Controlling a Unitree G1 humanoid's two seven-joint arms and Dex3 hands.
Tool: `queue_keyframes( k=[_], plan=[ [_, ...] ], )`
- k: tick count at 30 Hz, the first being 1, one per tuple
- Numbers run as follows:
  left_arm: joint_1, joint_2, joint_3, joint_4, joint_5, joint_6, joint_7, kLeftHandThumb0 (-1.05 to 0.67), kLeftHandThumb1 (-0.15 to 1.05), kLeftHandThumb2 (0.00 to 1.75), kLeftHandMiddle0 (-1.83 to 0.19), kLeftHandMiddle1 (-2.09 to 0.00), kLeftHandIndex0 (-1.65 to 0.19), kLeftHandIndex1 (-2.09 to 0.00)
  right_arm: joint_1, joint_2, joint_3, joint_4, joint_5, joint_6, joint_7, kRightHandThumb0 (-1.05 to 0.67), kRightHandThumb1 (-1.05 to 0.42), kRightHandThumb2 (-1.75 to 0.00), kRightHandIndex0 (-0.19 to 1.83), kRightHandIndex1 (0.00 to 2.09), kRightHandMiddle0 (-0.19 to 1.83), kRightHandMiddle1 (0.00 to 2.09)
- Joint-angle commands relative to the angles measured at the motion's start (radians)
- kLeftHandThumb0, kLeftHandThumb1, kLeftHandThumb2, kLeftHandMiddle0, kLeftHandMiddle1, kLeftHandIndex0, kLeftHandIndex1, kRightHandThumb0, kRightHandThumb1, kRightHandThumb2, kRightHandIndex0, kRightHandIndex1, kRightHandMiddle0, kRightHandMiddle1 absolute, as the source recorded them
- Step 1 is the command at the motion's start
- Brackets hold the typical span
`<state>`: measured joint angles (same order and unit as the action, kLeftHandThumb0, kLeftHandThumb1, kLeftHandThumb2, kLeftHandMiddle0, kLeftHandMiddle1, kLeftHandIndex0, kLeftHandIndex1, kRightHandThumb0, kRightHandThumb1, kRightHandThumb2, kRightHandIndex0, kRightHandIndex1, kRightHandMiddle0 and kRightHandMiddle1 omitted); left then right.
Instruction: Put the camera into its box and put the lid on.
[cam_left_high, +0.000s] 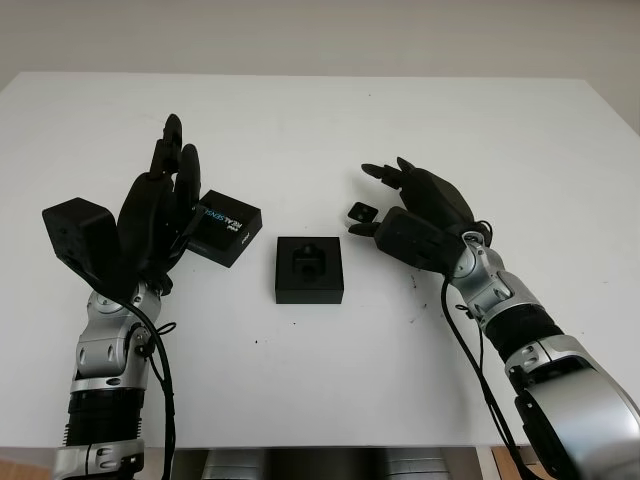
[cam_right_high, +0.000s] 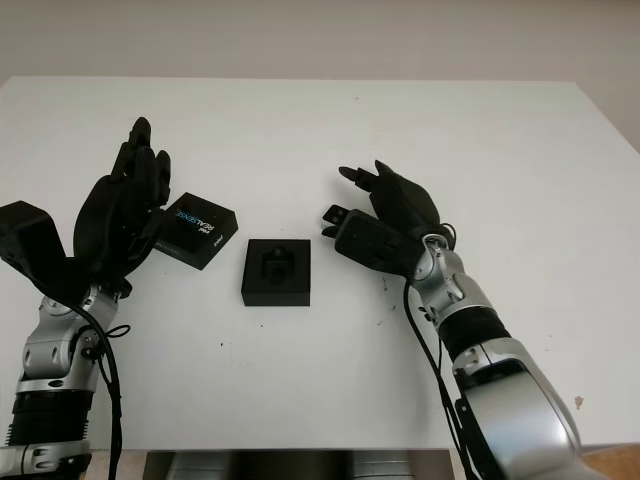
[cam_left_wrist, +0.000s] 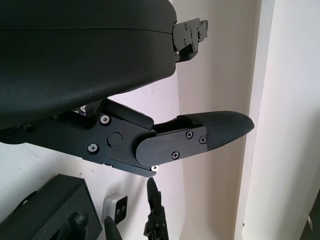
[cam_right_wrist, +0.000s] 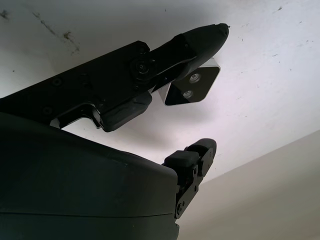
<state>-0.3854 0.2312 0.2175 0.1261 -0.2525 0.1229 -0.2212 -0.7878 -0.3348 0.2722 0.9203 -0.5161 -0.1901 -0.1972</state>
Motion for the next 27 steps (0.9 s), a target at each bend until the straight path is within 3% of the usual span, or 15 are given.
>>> queue_keyframes(
  k=[1,7,14,27],
  plan=[
    [-0.015,0.010,-0.002,0.003,0.005,-0.011,-0.004,-0.77,1.05,0.60,0.19,0.00,0.19,0.00,0.012,0.006,0.011,0.013,-0.011,-0.010,-0.029,-0.76,-0.84,-0.04,0.17,0.08,0.52,0.19],
    [-0.009,0.009,-0.001,-0.005,0.003,-0.011,-0.006,-0.77,1.05,0.60,0.19,0.00,0.19,0.00,0.014,0.008,0.035,0.046,-0.045,-0.015,-0.104,-0.71,-0.84,-0.05,0.23,0.10,0.60,0.28],
    [-0.008,0.009,0.004,-0.003,-0.004,-0.014,-0.011,-0.77,1.05,0.57,0.19,0.00,0.19,0.00,0.013,0.003,0.060,0.099,-0.078,-0.047,-0.183,-0.69,-0.85,-0.06,0.33,0.07,0.43,0.82],
    [-0.006,0.017,0.004,0.002,0.000,-0.023,-0.032,-0.78,1.05,0.54,0.19,0.00,0.19,0.00,0.005,0.001,0.103,0.148,-0.125,-0.050,-0.299,-0.66,-0.85,-0.05,0.46,0.11,0.49,0.97]
  ],
)
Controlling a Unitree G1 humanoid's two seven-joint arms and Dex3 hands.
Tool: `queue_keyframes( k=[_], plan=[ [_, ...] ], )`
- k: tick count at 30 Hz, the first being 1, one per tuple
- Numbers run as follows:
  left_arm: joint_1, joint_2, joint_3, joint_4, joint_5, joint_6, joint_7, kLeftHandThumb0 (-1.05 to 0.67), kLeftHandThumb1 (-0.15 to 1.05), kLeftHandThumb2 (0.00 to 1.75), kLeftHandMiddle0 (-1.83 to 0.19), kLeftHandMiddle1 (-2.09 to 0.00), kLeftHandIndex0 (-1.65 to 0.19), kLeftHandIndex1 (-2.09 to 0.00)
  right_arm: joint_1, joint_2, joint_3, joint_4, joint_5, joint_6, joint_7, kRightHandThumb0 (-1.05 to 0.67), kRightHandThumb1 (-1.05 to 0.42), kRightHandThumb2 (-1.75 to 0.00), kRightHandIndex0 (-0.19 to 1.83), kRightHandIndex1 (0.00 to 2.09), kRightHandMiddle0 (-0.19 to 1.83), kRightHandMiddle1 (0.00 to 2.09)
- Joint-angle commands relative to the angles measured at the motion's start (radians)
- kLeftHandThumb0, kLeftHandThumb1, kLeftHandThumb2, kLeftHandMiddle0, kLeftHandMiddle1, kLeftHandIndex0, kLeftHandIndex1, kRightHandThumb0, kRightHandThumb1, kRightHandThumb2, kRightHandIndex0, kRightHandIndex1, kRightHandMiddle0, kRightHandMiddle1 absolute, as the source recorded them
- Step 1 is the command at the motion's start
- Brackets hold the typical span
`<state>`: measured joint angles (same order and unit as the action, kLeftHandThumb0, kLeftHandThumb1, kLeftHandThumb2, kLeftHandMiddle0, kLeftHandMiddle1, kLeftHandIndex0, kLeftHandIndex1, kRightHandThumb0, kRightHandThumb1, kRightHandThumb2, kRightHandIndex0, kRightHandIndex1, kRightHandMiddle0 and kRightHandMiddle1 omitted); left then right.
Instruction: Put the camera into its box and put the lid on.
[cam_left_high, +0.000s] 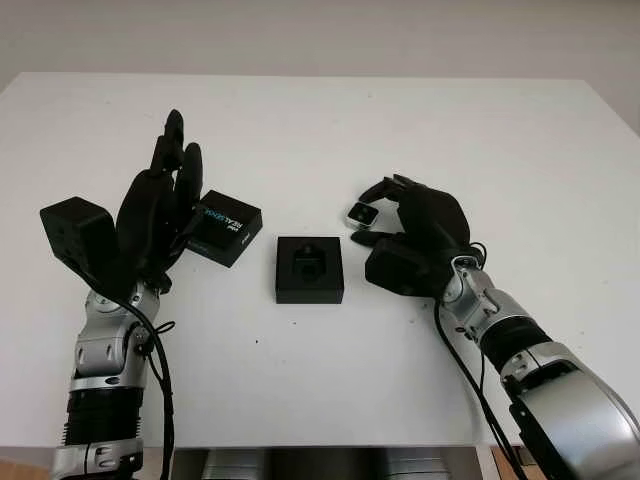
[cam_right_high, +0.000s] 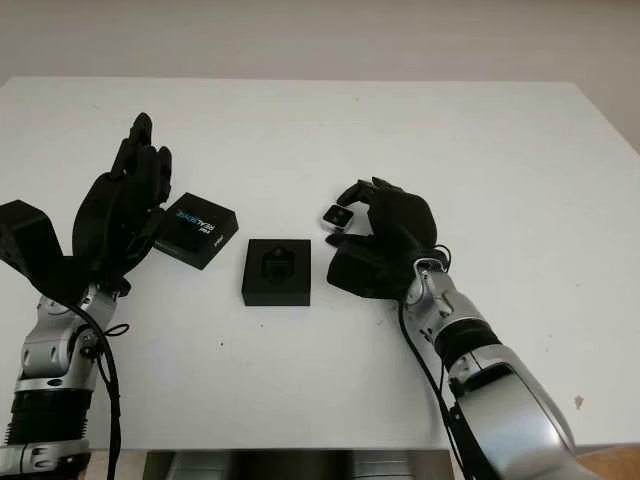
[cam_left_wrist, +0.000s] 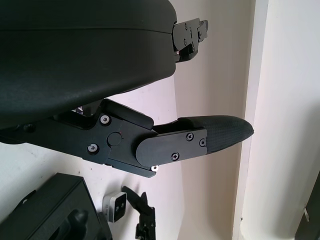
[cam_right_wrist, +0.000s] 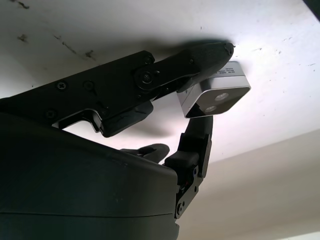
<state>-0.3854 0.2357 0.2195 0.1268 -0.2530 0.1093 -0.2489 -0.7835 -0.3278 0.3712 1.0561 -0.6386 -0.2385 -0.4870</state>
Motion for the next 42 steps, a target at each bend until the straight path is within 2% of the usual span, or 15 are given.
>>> queue_keyframes(
  k=[1,7,10,15,25,36,42],
  plan=[
    [-0.005,0.012,0.003,0.001,0.000,-0.009,-0.005,-0.78,1.05,0.53,0.19,0.00,0.19,0.00,0.000,-0.005,0.004,0.013,-0.003,-0.001,-0.011,-0.66,-0.85,-0.05,0.46,0.11,0.50,0.97],
    [-0.003,0.015,0.001,-0.002,0.003,-0.009,-0.009,-0.78,1.05,0.53,0.19,0.00,0.19,0.00,0.005,-0.002,0.006,0.019,-0.001,-0.008,-0.029,-0.61,-0.86,-0.06,0.50,0.12,0.56,1.03],
    [-0.003,0.016,0.002,-0.003,0.001,-0.006,-0.010,-0.77,1.05,0.53,0.19,0.00,0.19,0.00,0.009,0.002,0.008,0.027,0.000,-0.023,-0.052,-0.54,-0.90,-0.06,0.54,0.12,0.59,1.16],
    [-0.002,0.020,0.002,-0.002,0.002,-0.004,-0.014,-0.78,1.05,0.52,0.19,0.00,0.19,0.00,0.003,0.008,0.016,0.049,-0.006,-0.033,-0.080,-0.46,-0.97,-0.06,0.57,0.11,0.53,1.36],
    [-0.002,0.028,0.001,0.005,-0.001,-0.007,-0.022,-0.77,1.05,0.53,0.19,0.00,0.19,0.00,-0.001,0.017,0.005,0.070,0.015,-0.077,-0.096,-0.44,-1.01,-0.06,0.58,0.10,0.48,1.37],
    [0.002,0.031,0.001,-0.001,0.002,0.001,-0.019,-0.77,1.05,0.52,0.19,0.00,0.19,0.00,-0.004,0.050,-0.103,0.066,0.184,-0.125,0.052,-0.42,-1.04,-0.09,0.46,0.03,0.41,1.42],
    [0.001,0.035,-0.001,0.002,0.003,0.001,-0.024,-0.77,1.05,0.53,0.19,0.00,0.19,0.00,-0.004,0.055,-0.174,0.022,0.279,-0.140,0.145,-0.41,-1.05,-0.09,0.40,0.02,0.44,1.63]
  ],
)
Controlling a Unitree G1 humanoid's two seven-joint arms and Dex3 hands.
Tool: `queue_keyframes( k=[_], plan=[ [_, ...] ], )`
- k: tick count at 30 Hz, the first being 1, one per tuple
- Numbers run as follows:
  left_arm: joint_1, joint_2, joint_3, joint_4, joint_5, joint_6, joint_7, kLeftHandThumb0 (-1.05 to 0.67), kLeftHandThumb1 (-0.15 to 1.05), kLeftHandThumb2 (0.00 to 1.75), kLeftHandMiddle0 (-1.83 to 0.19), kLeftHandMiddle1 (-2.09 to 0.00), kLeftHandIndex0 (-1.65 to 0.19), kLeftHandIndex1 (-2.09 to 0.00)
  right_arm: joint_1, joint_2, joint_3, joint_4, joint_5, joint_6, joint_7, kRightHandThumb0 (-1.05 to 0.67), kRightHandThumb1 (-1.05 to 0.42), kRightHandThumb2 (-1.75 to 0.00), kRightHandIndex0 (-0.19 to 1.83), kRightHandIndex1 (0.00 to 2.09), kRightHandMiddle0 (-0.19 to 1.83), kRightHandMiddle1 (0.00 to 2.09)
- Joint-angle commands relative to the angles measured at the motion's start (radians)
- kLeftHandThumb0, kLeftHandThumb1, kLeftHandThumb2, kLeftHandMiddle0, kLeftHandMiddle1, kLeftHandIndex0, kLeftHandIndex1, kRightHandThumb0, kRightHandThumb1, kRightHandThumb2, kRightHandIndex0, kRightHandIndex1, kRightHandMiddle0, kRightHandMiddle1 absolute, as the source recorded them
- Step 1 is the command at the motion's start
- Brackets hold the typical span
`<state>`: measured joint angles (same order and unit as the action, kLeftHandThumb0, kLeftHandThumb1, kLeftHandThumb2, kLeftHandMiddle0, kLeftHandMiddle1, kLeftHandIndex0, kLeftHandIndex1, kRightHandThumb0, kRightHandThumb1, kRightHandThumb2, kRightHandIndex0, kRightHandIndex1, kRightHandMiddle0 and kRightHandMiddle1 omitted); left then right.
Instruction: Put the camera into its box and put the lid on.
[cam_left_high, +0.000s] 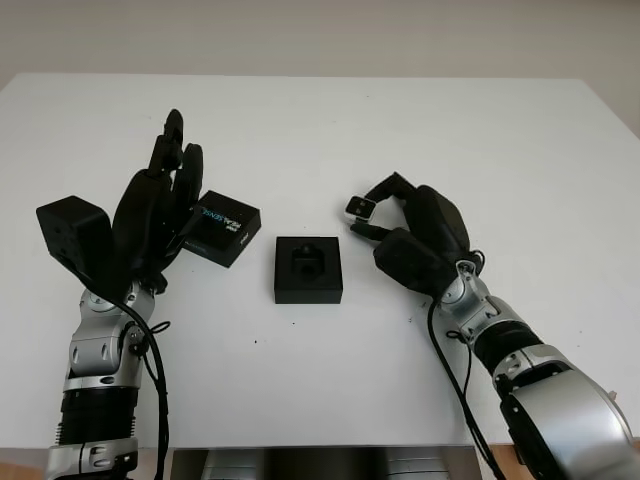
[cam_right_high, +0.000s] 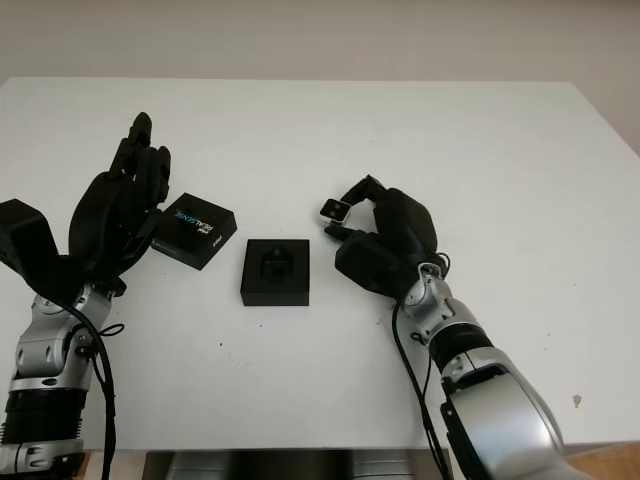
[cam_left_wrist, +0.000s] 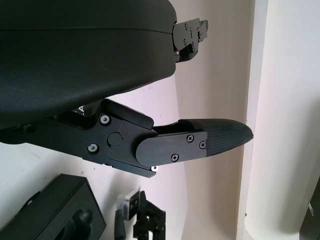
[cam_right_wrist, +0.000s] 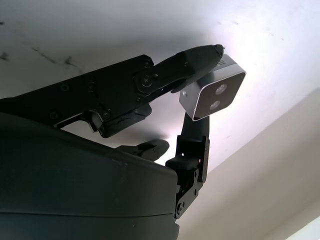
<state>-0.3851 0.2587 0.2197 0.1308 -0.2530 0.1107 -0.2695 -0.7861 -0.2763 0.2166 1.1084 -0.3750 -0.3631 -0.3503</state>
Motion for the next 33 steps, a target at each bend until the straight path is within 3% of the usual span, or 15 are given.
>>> queue_keyframes(
  k=[1,9,22,33],
  plan=[
    [0.000,0.011,-0.001,0.000,0.003,-0.002,-0.004,-0.77,1.05,0.53,0.19,0.00,0.19,0.00,0.000,0.002,-0.027,-0.042,0.026,-0.016,0.023,-0.41,-1.05,-0.09,0.39,0.02,0.45,1.65],
    [-0.005,0.011,-0.001,0.004,-0.001,-0.001,-0.009,-0.76,1.05,0.53,0.19,0.00,0.19,0.00,0.045,-0.015,-0.068,-0.186,0.066,-0.028,0.100,-0.41,-1.05,-0.10,0.35,0.02,0.40,1.71],
    [-0.012,0.009,-0.002,0.007,0.002,0.004,-0.007,-0.75,1.05,0.53,0.19,0.00,0.19,0.00,0.194,-0.055,-0.082,-0.558,0.078,-0.044,0.296,-0.44,-1.05,-0.11,0.28,0.01,0.41,1.77],
    [-0.012,0.004,0.002,0.005,-0.004,0.009,0.000,-0.76,1.05,0.53,0.19,0.00,0.19,0.00,0.273,-0.034,-0.076,-0.706,0.094,-0.030,0.404,-0.44,-1.05,-0.10,0.26,0.02,0.42,1.67]
  ],
)
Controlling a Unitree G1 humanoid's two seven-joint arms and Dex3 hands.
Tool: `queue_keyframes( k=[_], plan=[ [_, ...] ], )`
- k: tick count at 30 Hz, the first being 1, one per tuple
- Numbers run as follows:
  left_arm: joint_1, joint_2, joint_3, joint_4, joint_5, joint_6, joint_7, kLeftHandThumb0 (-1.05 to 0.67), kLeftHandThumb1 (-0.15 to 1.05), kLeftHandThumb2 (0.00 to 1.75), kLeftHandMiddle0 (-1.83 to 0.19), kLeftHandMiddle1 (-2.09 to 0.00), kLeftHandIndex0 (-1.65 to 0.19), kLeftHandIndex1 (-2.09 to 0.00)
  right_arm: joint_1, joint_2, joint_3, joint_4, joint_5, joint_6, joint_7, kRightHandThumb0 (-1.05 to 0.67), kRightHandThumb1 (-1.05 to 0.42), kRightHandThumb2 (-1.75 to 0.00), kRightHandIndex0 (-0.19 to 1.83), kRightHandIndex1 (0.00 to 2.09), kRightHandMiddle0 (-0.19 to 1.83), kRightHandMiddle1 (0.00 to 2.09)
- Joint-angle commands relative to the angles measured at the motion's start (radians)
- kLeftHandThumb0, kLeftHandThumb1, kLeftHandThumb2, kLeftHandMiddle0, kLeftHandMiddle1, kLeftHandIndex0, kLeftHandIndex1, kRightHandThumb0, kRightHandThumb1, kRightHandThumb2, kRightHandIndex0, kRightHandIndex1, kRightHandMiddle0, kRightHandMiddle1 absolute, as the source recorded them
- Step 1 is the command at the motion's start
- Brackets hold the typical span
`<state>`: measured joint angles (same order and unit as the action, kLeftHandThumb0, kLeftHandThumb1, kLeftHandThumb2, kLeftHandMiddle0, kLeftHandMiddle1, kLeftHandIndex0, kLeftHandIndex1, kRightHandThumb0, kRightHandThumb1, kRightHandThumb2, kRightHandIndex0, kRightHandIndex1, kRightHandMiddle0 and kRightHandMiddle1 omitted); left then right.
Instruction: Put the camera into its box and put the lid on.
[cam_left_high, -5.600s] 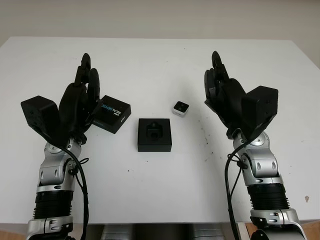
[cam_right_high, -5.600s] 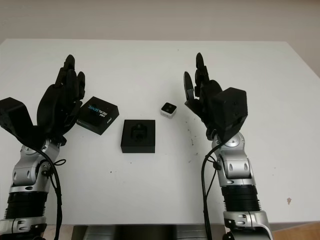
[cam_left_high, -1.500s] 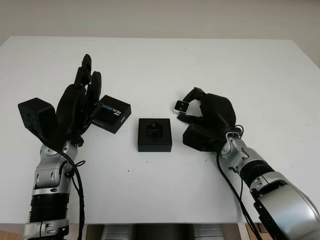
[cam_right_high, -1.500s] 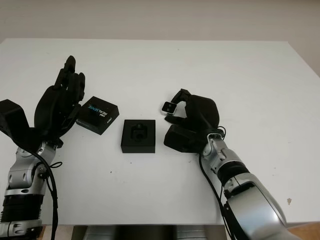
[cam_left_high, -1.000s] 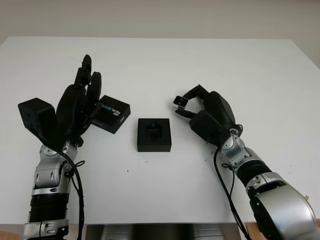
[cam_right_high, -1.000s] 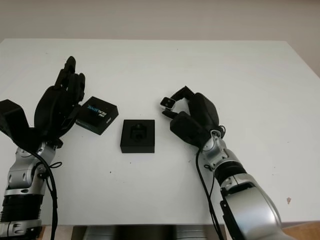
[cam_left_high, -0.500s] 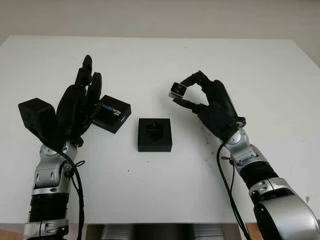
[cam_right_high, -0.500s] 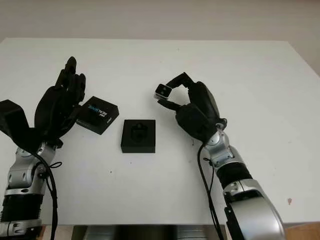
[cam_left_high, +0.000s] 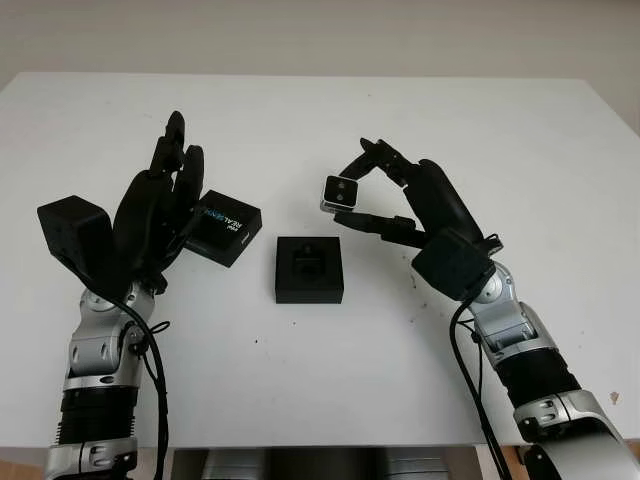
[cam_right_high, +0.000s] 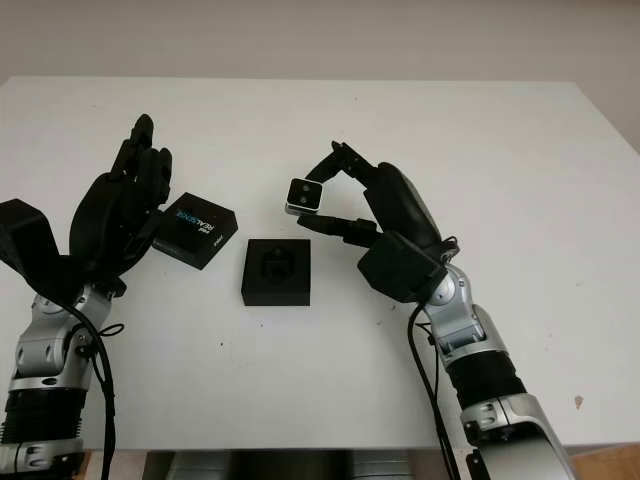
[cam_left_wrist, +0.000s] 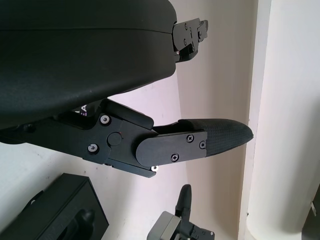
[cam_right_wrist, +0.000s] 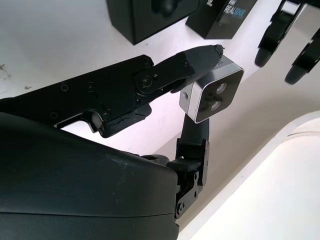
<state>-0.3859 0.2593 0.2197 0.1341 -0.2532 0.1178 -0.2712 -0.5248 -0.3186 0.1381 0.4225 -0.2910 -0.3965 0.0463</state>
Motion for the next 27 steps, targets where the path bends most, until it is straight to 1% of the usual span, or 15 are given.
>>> queue_keyframes(
  k=[1,9,15,27],
  plan=[
    [-0.011,0.003,0.002,0.000,-0.002,0.003,0.005,-0.76,1.05,0.53,0.19,0.00,0.19,0.00,0.016,0.012,0.003,-0.026,0.015,0.008,0.019,-0.44,-1.05,-0.10,0.25,0.02,0.42,1.67],
    [-0.006,0.008,0.002,-0.002,0.002,-0.001,0.010,-0.77,1.05,0.53,0.19,0.00,0.19,0.00,0.046,0.046,0.012,-0.066,0.037,0.067,0.077,-0.46,-1.05,-0.11,0.24,0.03,0.43,1.67],
    [-0.008,0.008,0.003,0.001,0.002,-0.004,0.010,-0.77,1.05,0.52,0.19,0.00,0.19,0.00,0.046,0.058,0.028,-0.034,0.021,0.048,0.074,-0.47,-1.05,-0.11,0.25,0.04,0.45,1.69],
    [-0.003,0.011,0.003,-0.007,0.005,0.002,0.015,-0.78,1.05,0.51,0.19,0.00,0.19,0.00,0.048,0.062,0.055,0.010,-0.006,0.044,0.073,-0.43,-1.05,-0.09,0.25,0.04,0.41,1.73]
  ],
)
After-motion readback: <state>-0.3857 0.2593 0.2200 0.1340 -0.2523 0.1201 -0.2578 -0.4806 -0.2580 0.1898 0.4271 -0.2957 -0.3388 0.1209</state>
